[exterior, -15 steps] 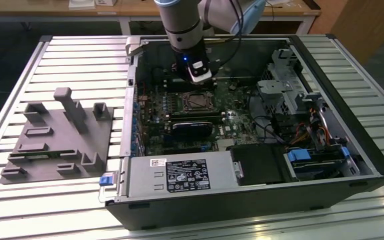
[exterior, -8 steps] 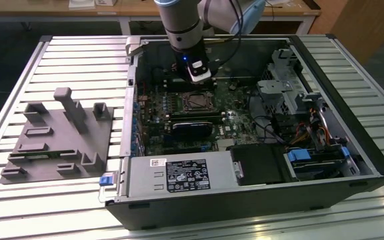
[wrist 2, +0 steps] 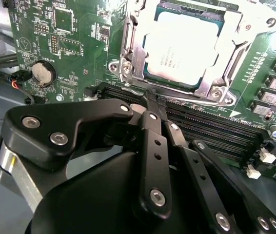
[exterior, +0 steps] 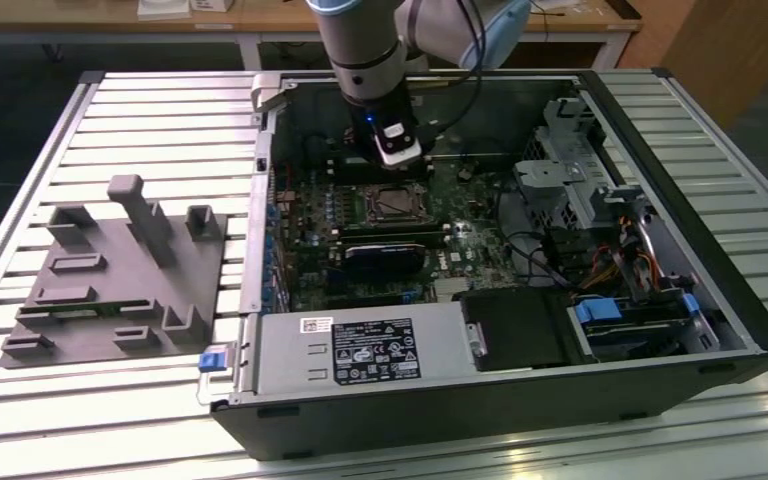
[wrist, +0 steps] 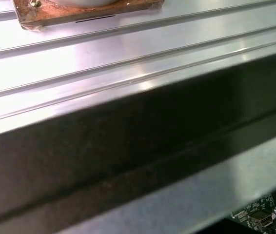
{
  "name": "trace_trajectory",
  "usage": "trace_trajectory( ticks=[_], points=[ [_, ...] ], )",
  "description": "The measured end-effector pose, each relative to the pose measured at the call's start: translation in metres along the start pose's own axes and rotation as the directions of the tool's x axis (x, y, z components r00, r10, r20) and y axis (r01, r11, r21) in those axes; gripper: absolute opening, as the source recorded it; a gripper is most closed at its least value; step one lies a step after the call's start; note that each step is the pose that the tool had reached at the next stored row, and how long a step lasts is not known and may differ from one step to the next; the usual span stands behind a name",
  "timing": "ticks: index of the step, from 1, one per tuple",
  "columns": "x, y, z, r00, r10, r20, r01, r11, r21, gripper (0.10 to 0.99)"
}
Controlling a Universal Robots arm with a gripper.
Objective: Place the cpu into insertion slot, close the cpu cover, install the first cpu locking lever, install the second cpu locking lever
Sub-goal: 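Install the first cpu locking lever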
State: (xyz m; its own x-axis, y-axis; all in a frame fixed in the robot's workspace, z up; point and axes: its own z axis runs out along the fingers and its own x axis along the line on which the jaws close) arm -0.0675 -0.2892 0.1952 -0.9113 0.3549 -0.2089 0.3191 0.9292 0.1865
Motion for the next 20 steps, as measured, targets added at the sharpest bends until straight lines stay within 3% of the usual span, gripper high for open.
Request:
trace_trajectory(
  ticks=[8, 20],
  points=[
    [0.0007, -0.0006, 0.0034, 1.0, 0.005, 0.0081, -0.005, 1.0, 0.008, 0.106],
    [0.0012, -0.0012, 0.0054, 0.9999, 0.007, 0.0074, -0.007, 1.0, 0.005, 0.106]
  ],
)
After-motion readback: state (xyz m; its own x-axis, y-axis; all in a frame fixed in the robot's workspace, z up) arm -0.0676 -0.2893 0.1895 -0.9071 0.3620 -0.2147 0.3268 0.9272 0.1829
